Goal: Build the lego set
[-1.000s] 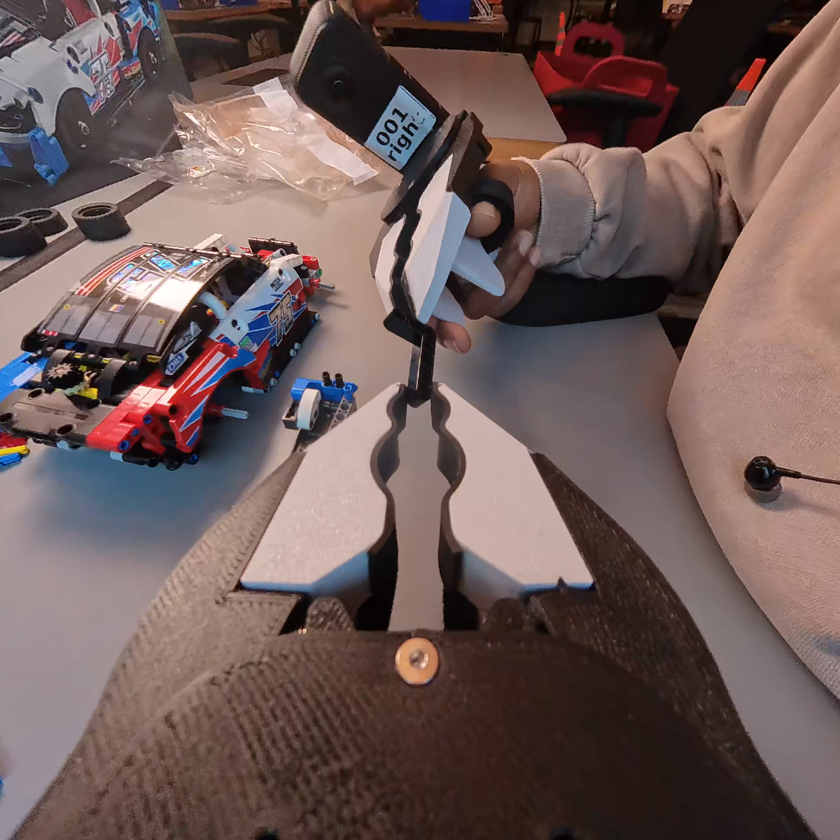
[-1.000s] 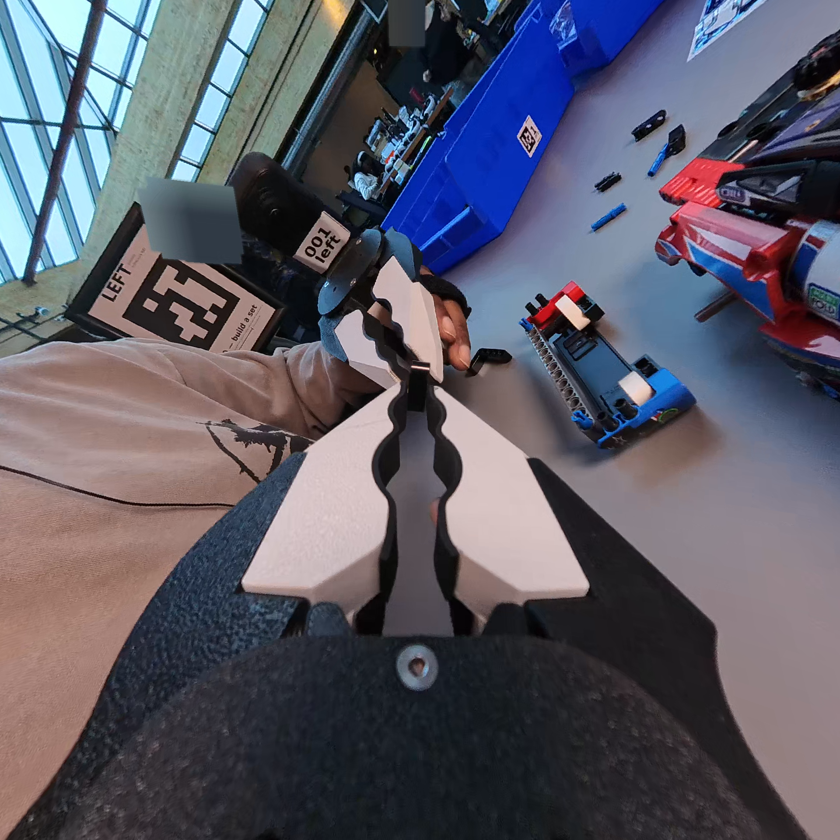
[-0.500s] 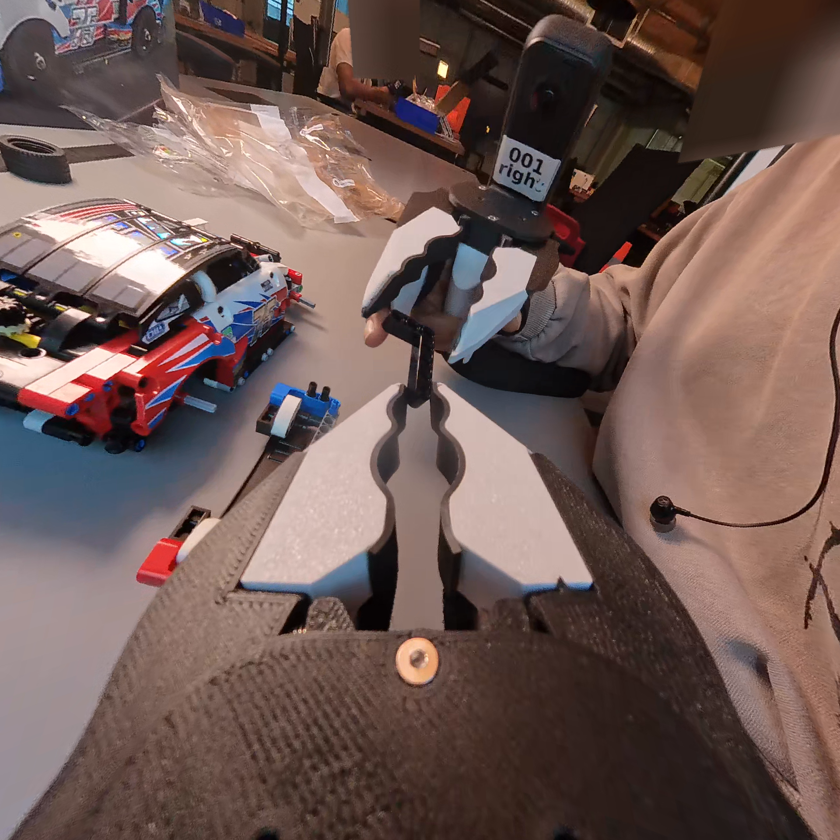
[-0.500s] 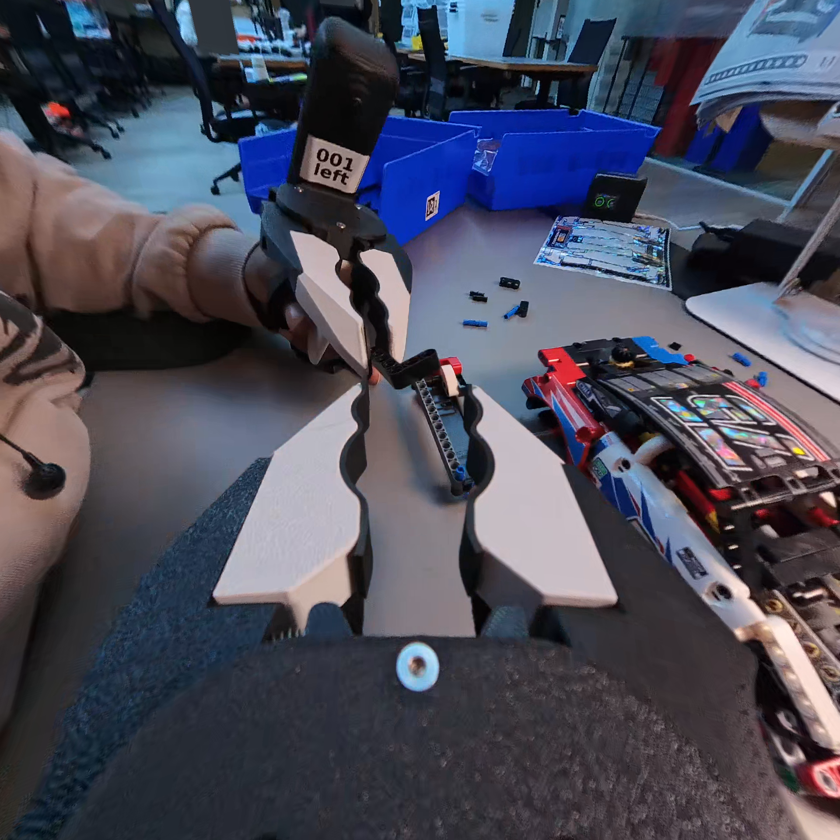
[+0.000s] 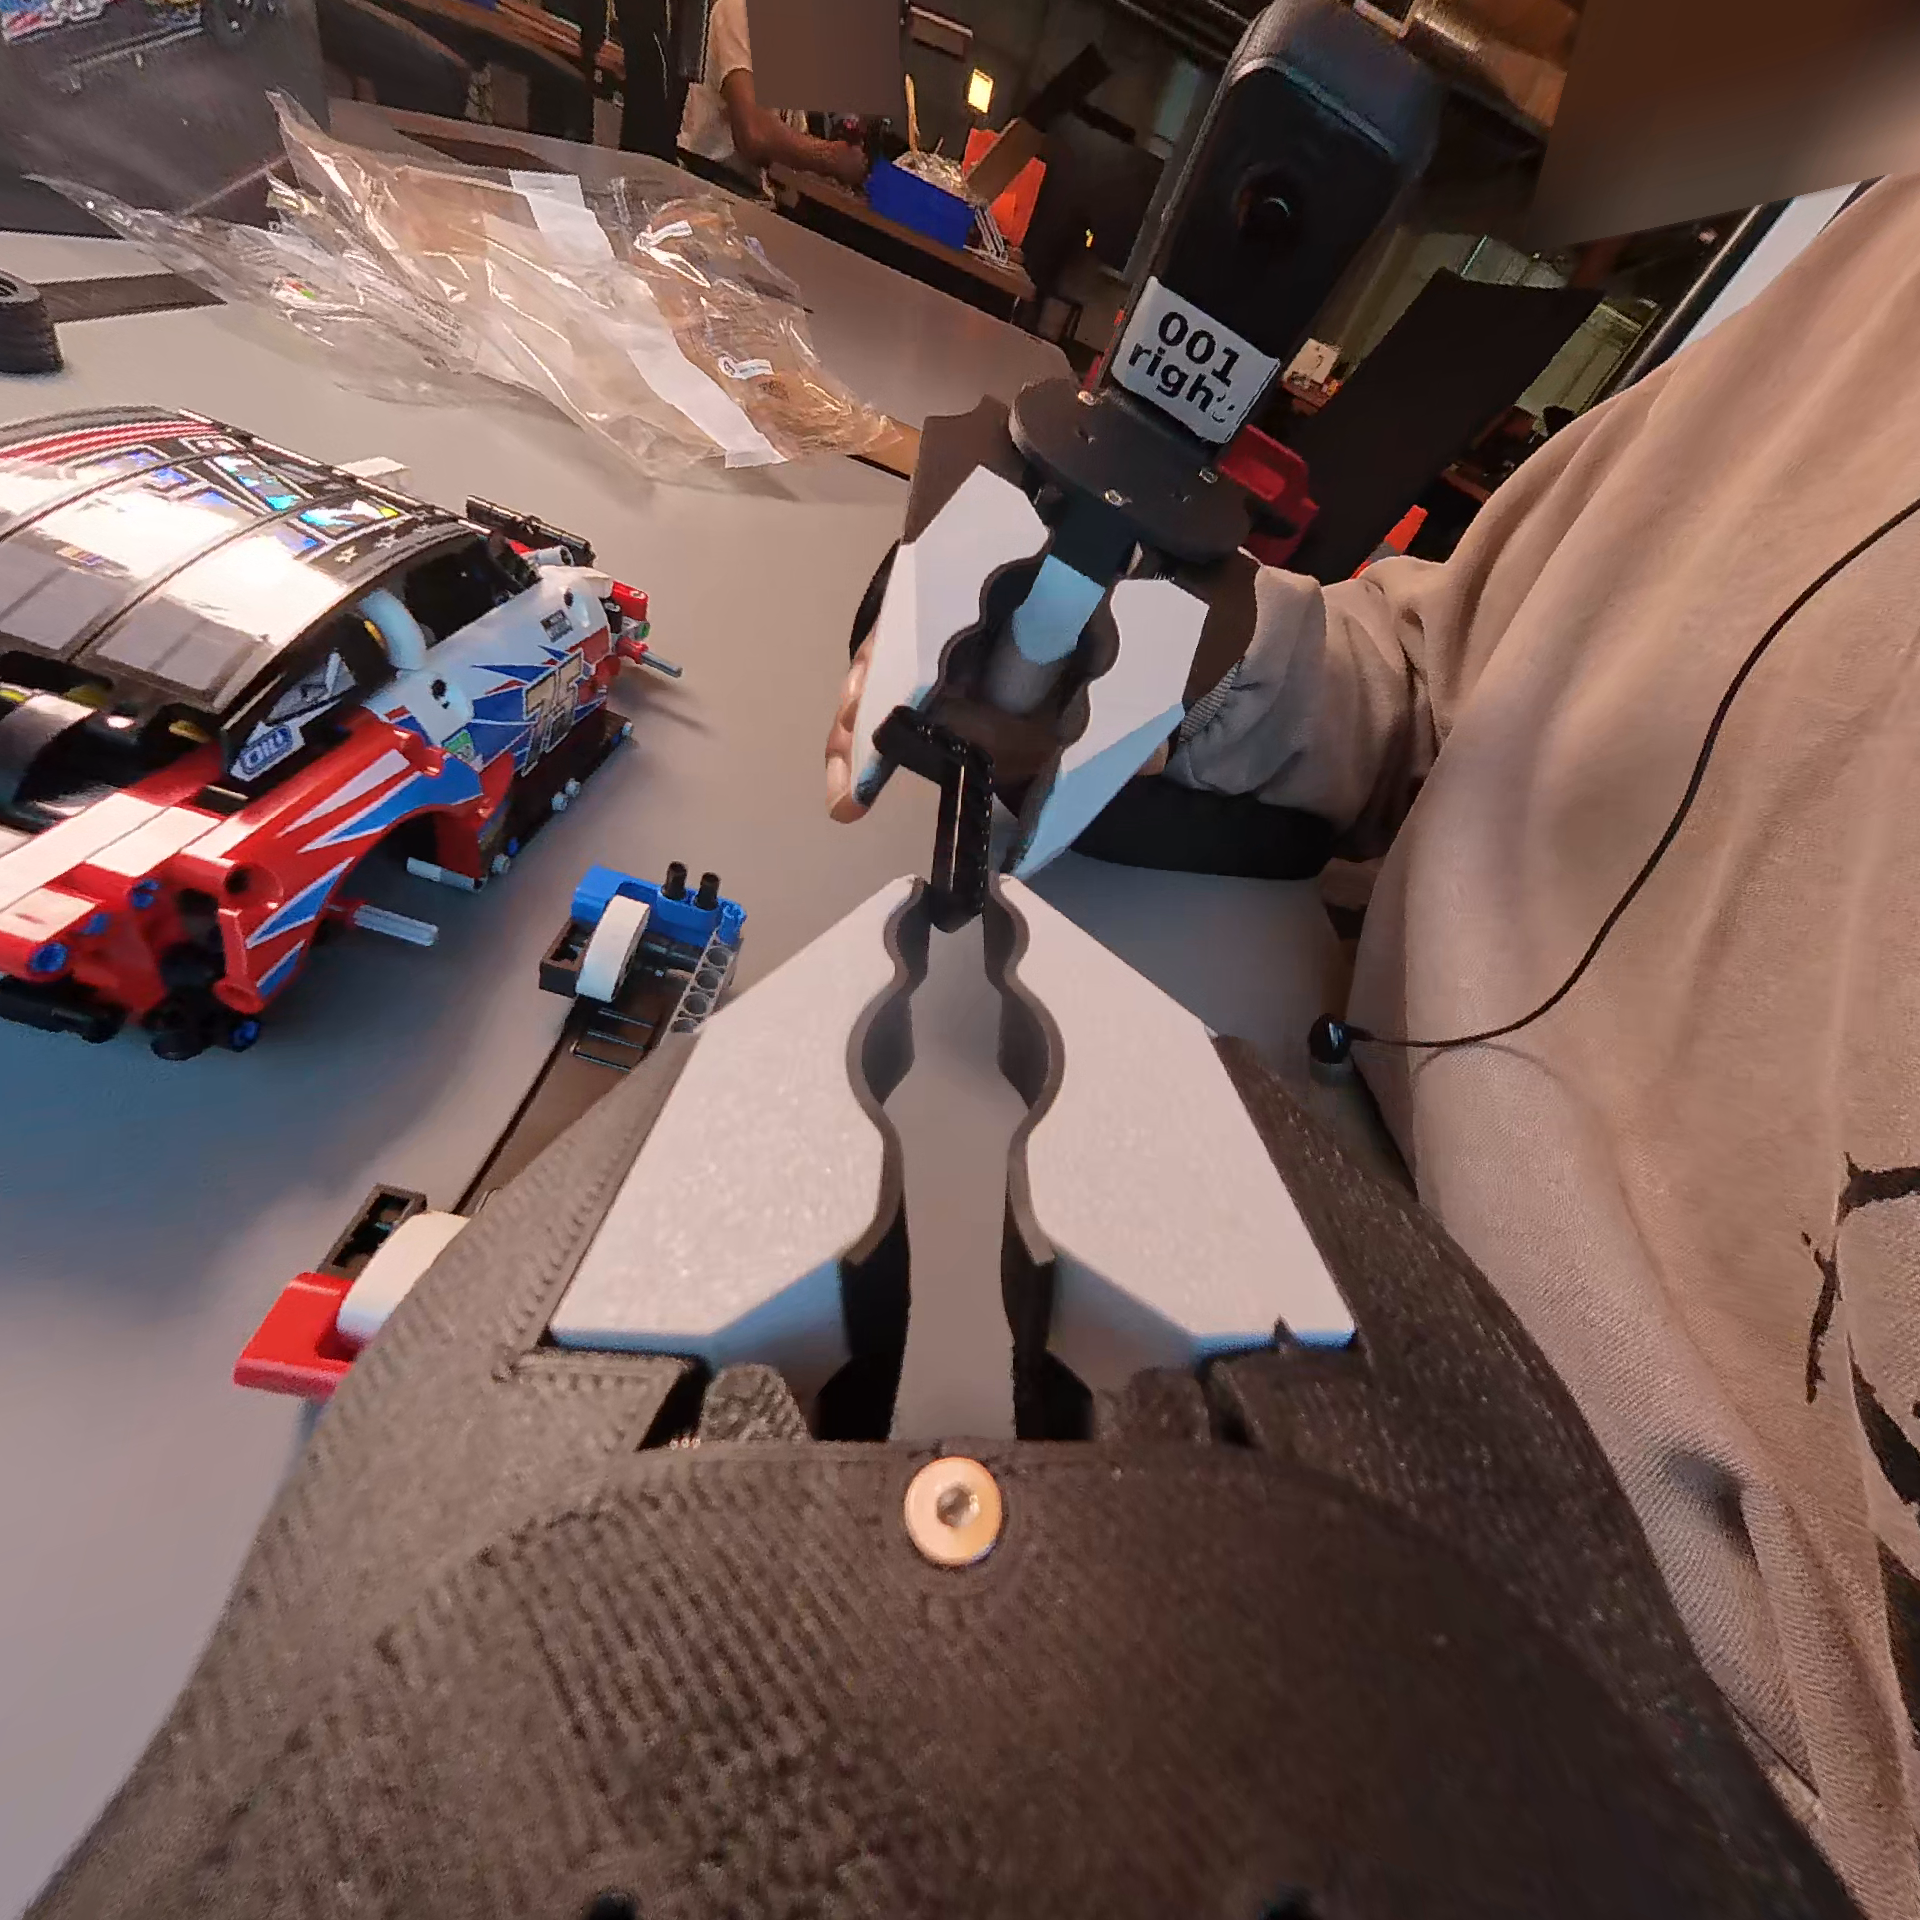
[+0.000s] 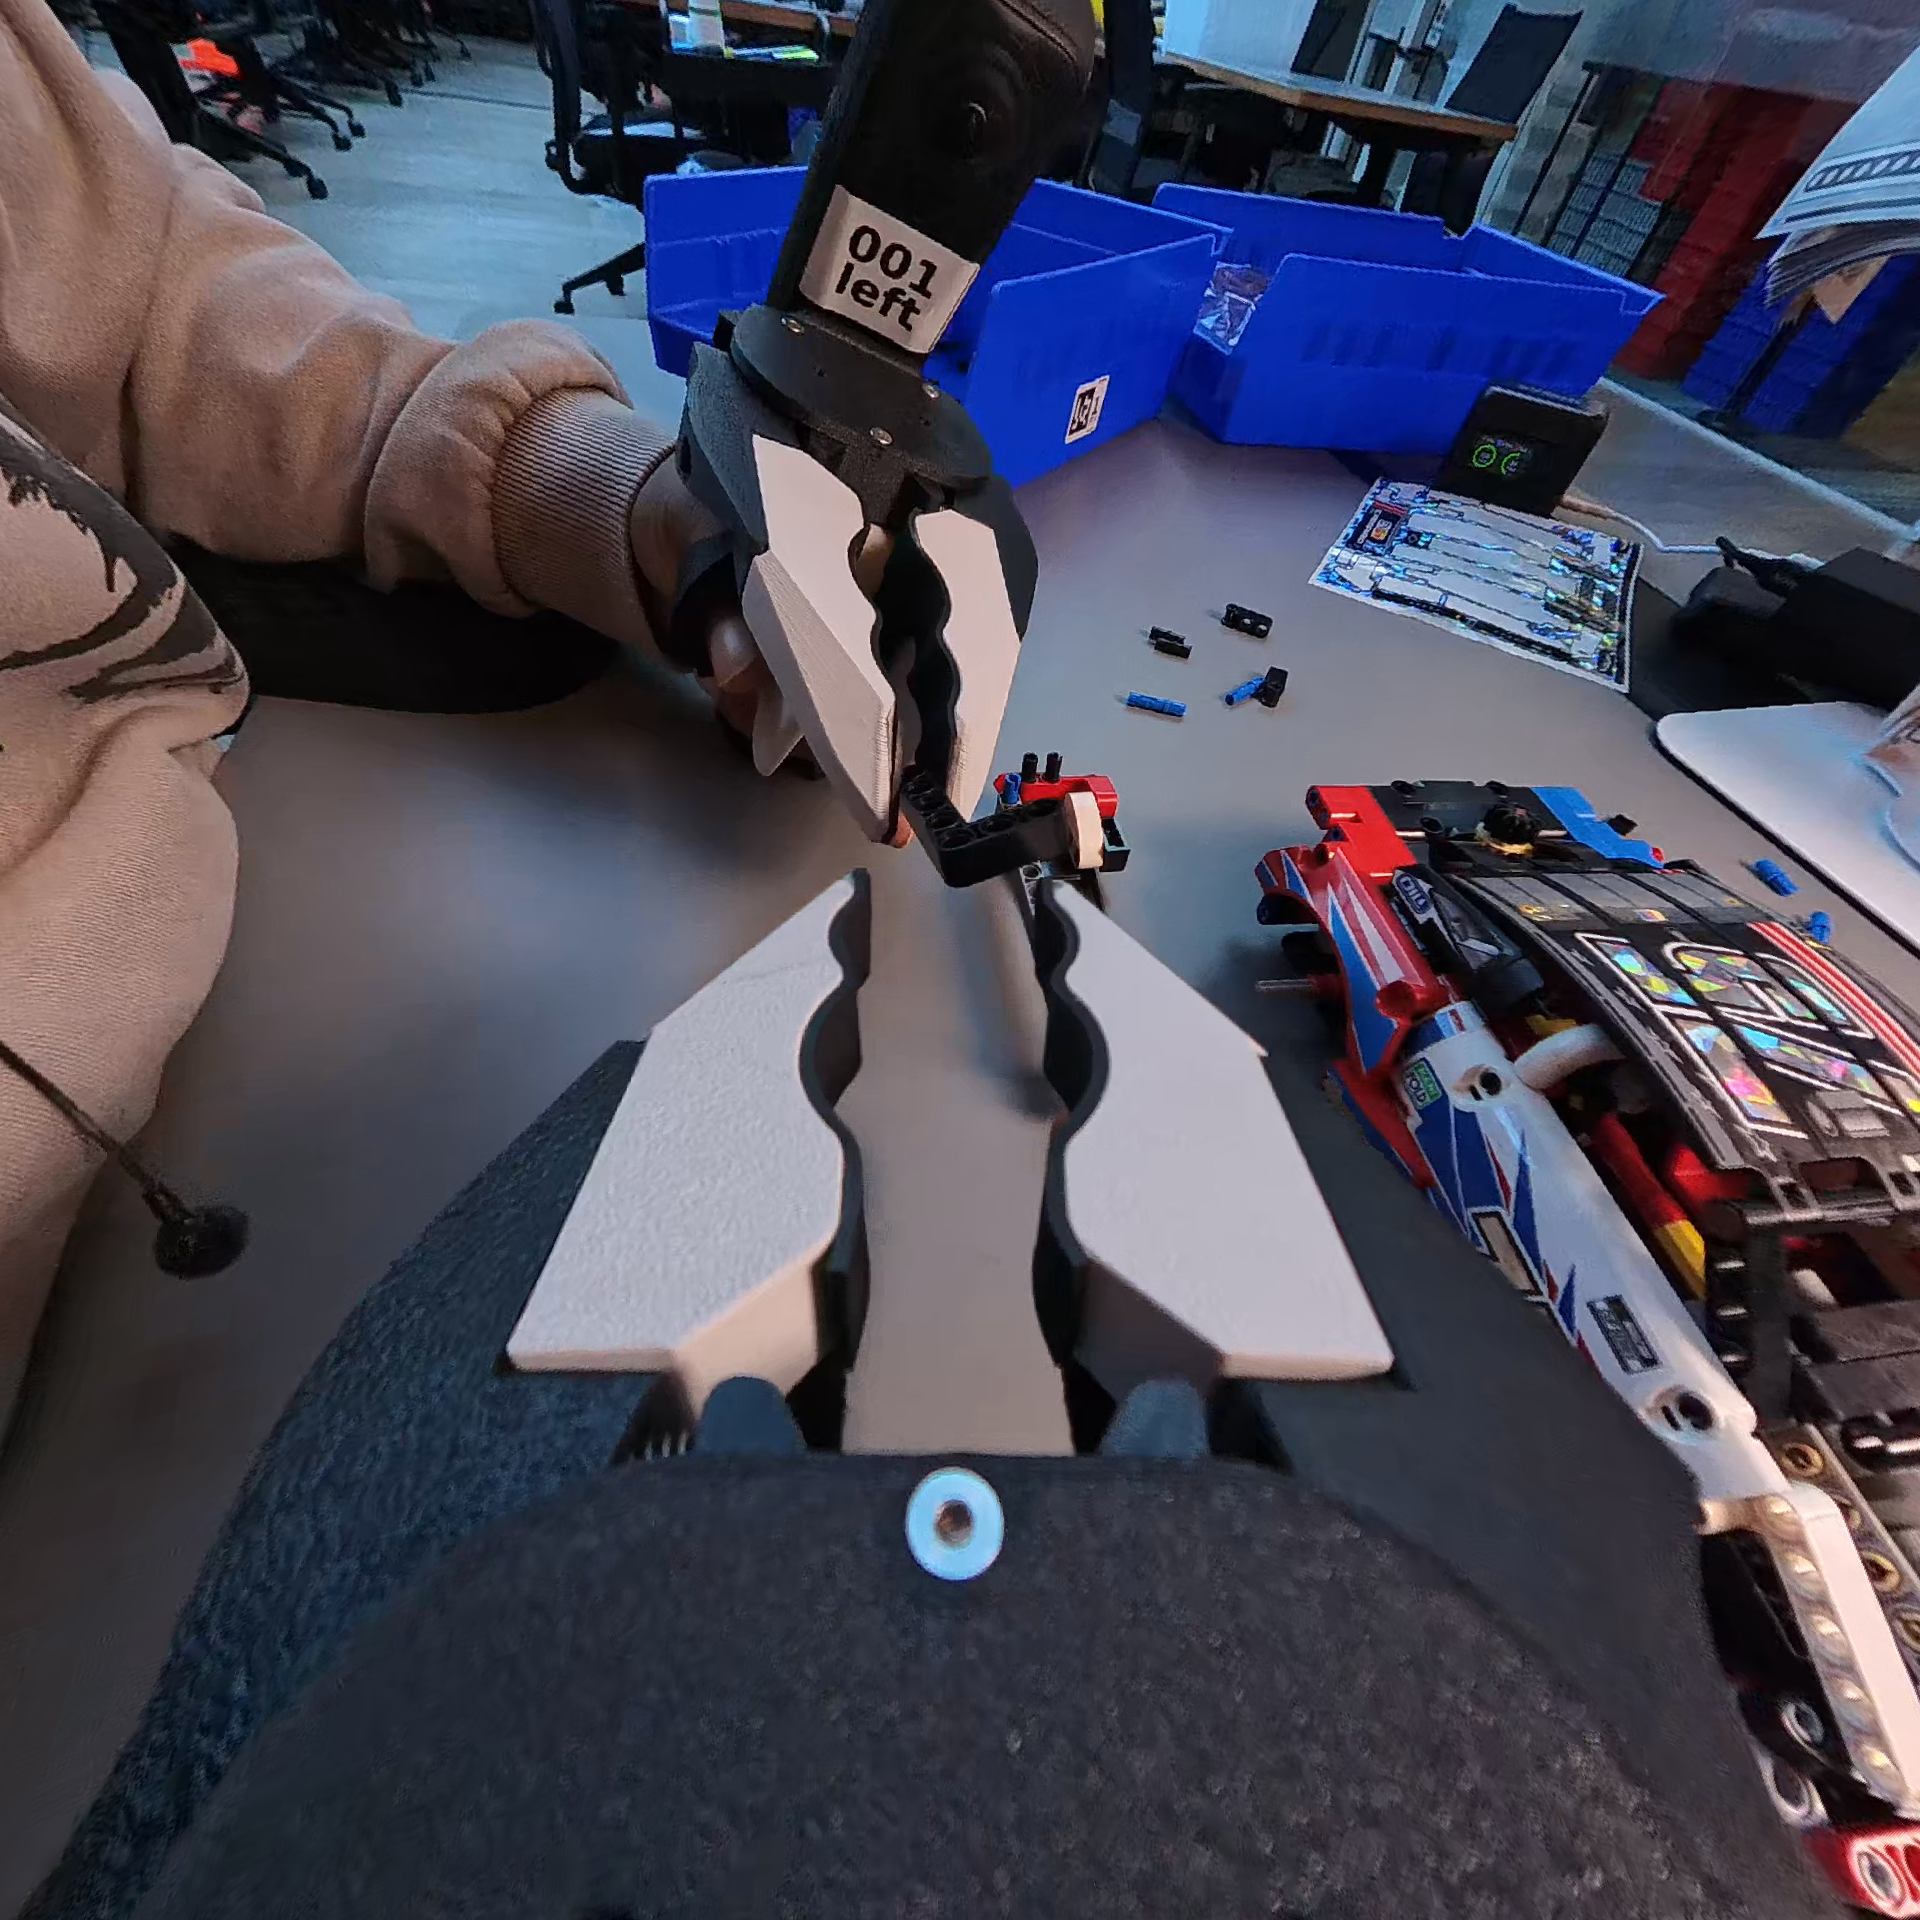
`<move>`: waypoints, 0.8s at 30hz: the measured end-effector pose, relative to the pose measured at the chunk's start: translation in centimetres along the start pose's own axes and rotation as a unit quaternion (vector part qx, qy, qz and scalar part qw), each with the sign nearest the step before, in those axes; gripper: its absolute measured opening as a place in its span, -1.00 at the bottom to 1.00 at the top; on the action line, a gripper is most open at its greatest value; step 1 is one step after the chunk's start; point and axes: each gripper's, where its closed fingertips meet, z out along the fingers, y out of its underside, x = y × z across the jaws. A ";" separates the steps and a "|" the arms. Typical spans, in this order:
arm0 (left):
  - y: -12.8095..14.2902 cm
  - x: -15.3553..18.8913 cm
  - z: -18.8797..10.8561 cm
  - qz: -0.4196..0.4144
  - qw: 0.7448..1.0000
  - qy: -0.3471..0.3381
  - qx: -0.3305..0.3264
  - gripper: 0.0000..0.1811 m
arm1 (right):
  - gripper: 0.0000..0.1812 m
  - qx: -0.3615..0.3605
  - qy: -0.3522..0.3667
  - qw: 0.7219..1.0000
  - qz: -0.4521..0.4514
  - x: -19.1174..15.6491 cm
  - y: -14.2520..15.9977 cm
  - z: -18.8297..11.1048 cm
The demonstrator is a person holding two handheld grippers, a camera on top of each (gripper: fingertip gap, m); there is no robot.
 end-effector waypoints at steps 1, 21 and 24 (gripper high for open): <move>0.0 0.0 -0.1 0.003 1.000 -0.001 -0.001 -0.91 | -0.67 0.002 -0.001 1.000 -0.001 0.0 0.0 0.0; 0.3 -0.4 -1.5 0.081 0.993 -0.076 -0.028 -0.91 | -0.69 0.019 -0.005 1.000 -0.008 -0.2 0.1 0.5; 0.3 0.0 -1.4 0.095 0.992 -0.075 -0.031 -0.91 | -0.69 0.016 -0.009 1.000 -0.012 -0.7 0.2 0.9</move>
